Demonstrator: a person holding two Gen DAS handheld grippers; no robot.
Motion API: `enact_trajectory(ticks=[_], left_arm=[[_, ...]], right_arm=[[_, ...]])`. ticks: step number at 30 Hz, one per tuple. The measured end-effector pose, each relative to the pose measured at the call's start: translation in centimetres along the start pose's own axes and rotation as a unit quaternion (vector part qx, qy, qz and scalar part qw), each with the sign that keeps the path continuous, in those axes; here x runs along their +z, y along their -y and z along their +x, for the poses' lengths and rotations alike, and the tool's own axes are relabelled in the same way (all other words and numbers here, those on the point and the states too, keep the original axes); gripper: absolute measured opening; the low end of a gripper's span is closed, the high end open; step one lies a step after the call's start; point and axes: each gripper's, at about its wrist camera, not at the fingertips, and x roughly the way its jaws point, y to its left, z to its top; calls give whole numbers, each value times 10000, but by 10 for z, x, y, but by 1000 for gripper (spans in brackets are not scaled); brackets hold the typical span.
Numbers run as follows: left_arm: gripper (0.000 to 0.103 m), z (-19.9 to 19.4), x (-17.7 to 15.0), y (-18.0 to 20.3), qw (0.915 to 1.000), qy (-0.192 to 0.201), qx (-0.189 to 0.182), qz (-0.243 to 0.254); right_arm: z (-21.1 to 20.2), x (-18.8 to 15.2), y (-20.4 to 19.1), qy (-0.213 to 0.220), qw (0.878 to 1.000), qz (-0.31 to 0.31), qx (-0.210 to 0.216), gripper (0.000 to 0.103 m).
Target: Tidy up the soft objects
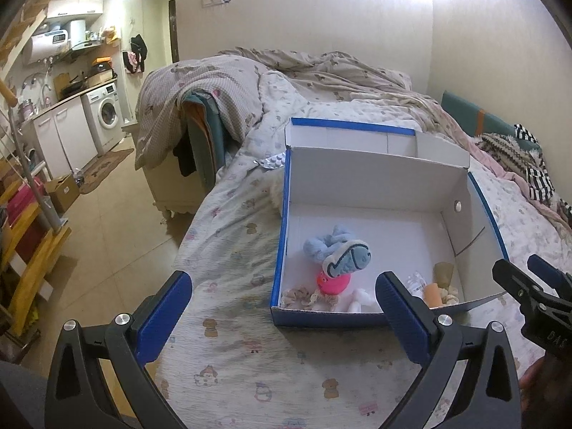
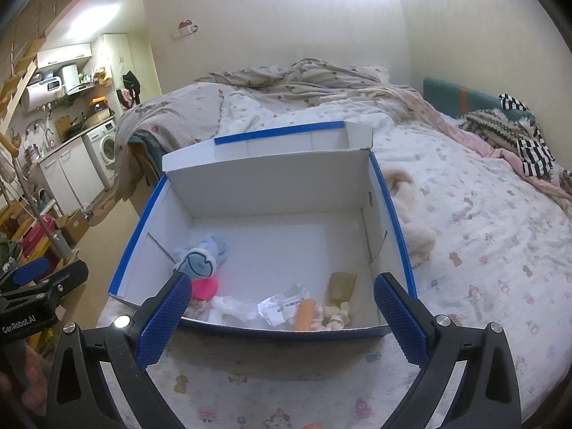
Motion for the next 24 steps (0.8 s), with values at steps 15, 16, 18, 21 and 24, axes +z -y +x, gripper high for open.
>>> enact_trajectory(ticks=[15, 16, 18, 21, 24], left_arm=[[103, -2, -1, 2, 10000, 33, 42, 46], [102, -2, -1, 2, 10000, 35, 44, 50], [102, -2, -1, 2, 10000, 26, 58, 47], [102, -2, -1, 2, 10000, 15, 60, 49], [103, -2, -1, 1, 10000, 11, 47, 19]], right_arm=[[0, 0, 1, 7, 10000, -4, -3, 103], [0, 0, 1, 4, 10000, -6, -4, 103], [0, 0, 1, 4, 10000, 0, -4, 103], [0, 0, 1, 6, 10000, -14, -6, 103], [0, 0, 1, -2, 10000, 3, -8, 103]])
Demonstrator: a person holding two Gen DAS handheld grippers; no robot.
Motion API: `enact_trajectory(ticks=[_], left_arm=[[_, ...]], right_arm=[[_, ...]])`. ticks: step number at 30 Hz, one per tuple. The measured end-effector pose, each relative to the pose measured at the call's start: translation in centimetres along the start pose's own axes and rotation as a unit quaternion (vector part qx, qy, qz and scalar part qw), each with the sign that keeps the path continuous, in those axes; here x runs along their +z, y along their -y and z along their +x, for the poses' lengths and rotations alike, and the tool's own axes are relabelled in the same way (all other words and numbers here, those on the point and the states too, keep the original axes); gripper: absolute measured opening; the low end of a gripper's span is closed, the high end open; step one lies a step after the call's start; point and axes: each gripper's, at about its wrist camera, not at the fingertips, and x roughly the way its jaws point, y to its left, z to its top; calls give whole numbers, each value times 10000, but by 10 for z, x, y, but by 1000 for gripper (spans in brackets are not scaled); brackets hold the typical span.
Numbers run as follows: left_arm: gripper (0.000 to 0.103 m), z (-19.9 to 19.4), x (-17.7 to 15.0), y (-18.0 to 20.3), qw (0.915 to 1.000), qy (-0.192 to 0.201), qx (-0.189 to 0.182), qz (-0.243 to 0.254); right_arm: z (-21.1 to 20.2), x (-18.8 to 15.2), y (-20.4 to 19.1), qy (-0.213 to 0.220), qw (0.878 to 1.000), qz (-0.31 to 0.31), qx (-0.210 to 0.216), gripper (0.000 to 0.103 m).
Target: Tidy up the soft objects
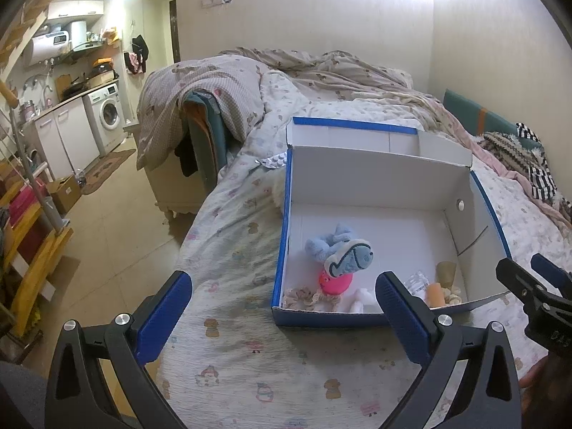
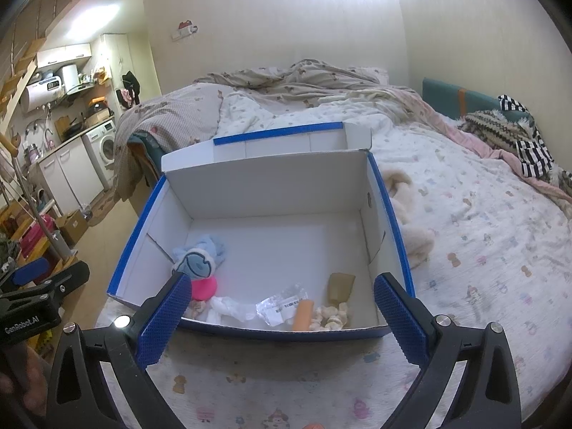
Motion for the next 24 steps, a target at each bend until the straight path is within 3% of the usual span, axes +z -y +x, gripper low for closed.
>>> enact_trajectory(ticks=[24], left_arm=[[103, 4, -4, -1, 10000, -56, 4, 15]], right_arm=[[-2, 0, 1, -12, 10000, 19, 4, 103]])
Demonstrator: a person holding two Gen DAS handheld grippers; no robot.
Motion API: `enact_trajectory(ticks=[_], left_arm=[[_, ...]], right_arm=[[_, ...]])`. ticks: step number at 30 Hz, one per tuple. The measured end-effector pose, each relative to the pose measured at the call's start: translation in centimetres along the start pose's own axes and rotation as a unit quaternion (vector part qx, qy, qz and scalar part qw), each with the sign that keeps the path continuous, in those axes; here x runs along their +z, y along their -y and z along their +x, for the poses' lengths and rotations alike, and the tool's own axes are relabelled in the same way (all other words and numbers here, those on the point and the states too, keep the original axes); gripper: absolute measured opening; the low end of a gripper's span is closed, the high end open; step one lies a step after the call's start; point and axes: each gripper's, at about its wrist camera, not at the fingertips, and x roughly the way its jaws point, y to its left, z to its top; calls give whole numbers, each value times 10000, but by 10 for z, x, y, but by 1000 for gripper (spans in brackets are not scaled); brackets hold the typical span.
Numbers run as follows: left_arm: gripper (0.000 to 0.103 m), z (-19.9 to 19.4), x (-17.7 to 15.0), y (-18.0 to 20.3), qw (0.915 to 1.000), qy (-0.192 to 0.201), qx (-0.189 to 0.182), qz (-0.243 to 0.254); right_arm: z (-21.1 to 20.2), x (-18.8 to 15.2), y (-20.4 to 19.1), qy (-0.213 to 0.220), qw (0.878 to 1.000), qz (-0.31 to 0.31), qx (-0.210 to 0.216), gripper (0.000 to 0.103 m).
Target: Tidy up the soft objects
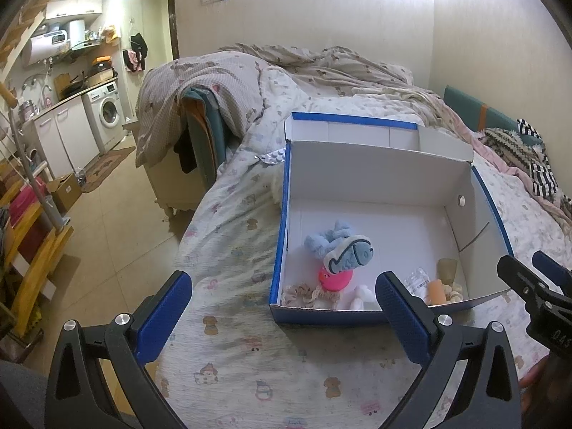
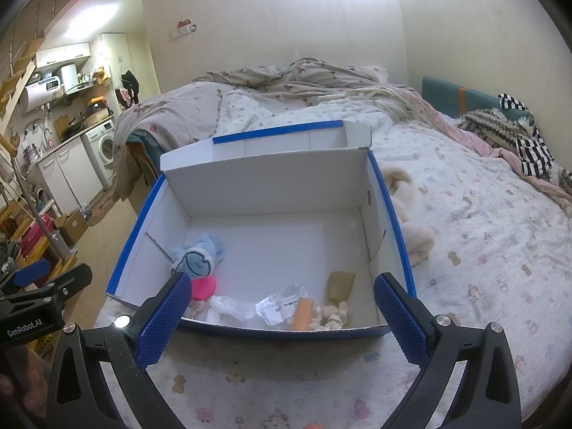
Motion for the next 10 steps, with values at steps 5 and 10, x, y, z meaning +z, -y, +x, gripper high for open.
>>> enact_trajectory(ticks=[5, 10], left_arm=[[102, 1, -1, 2, 10000, -35, 0, 46], [102, 2, -2, 4, 9999, -47, -39, 81]], right_arm=[[0, 0, 0, -9, 10000, -14, -5, 103], [1, 1, -1, 12, 10000, -17, -1, 103]])
